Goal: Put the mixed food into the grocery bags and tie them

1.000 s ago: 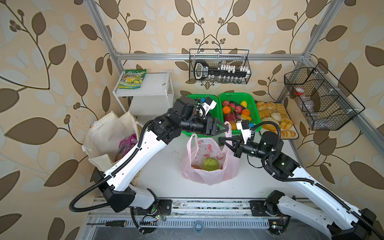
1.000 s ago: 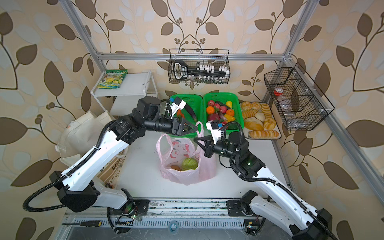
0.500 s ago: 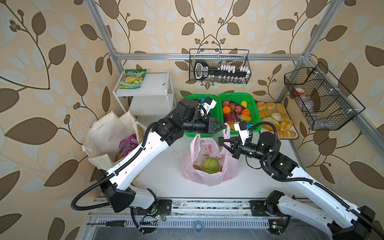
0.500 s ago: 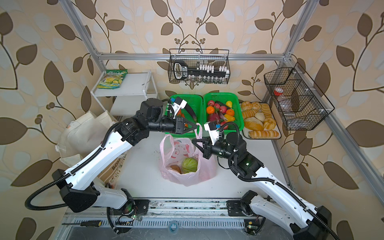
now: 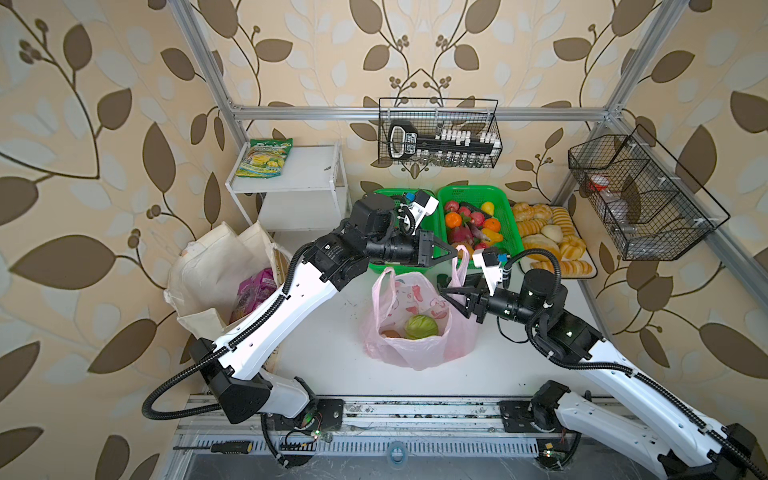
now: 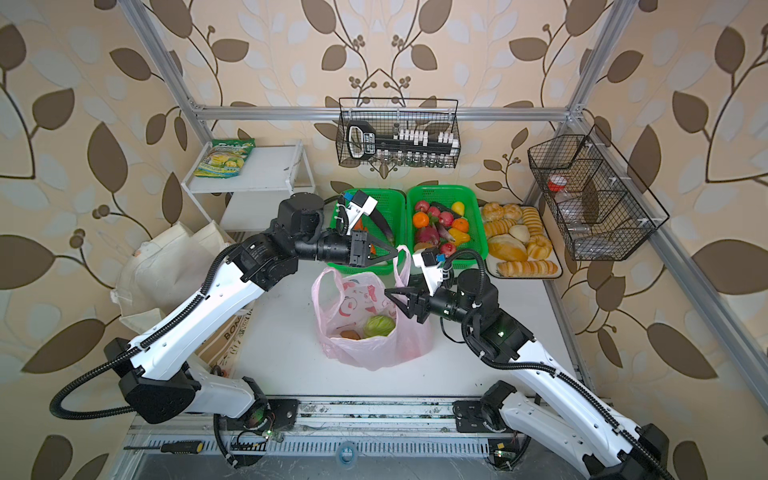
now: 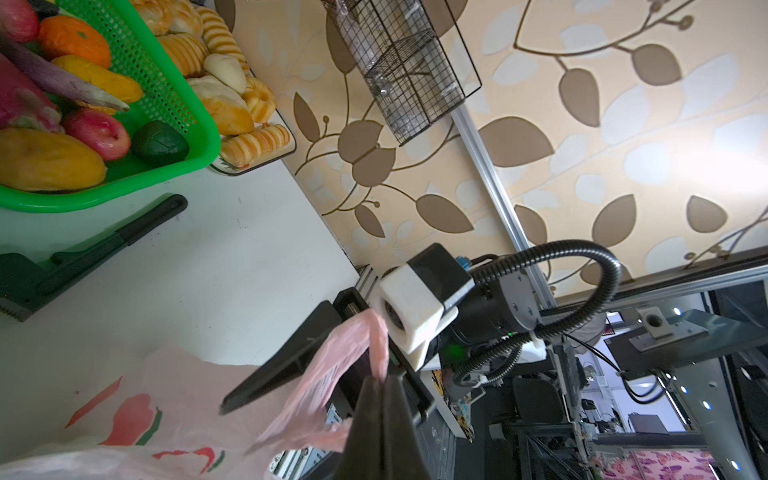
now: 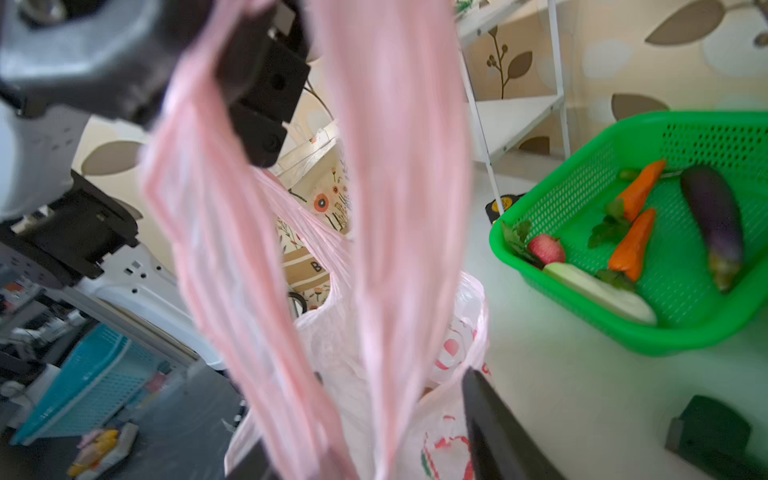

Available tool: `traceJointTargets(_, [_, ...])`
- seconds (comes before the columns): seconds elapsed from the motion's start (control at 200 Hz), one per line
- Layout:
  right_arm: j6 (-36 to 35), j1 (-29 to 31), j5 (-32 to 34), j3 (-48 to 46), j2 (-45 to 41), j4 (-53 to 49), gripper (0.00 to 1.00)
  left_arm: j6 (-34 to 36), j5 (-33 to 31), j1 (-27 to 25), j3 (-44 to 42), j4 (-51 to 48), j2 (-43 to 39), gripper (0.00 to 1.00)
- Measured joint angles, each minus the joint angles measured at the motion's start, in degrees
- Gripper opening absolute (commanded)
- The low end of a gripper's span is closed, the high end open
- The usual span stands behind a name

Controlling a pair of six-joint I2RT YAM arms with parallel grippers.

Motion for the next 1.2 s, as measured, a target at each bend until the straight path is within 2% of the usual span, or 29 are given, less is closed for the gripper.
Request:
traceJointTargets(0.165, [-3.54,-0.79,-3.15,-0.50,-1.97,5.73,0.68,-1.22,3.98,0.00,3.54,-0.13,0.00,0.00])
traceJointTargets(0.37, [-5.57,-2.38,-6.62,-0.52,0.70,12.57,0.73,-1.64,5.99,0.00,3.80,-0.92,0.04,0.00])
traceJointTargets(0.56, [-7.54,-4.46,-7.78,-0.52,3.32,14.23,0.75,-1.77,6.86,0.00,3.80,-1.97,0.04,0.00])
traceJointTargets(0.695, [-9.66,-5.29,-8.41,-0.52,3.26,15.08,0.82,-1.73,6.91,0.00,3.80,-3.13,0.04,0.00])
traceJointTargets(0.915, [-12.04,-6.19,-17.79,1.75,8.46,16.57,0.82,-1.20,7.26,0.00,3.80,-3.37,0.04,0.00])
traceJointTargets(1.06, [-12.09,-7.56,-23.26,2.45,11.61,17.22,0.75,-0.66,7.30,0.00,3.80,-3.82,0.02,0.00])
traceJointTargets(1.125, [-11.82,-8.26,-25.22,2.60,11.91,17.49,0.66,-0.33,7.28,0.00,3.80,-4.57,0.02,0.00])
traceJointTargets(1.2, [-11.02,-9.07,-27.34,2.84,11.87,17.68,0.52,0.17,7.21,0.00,3.80,-5.42,0.02,0.00])
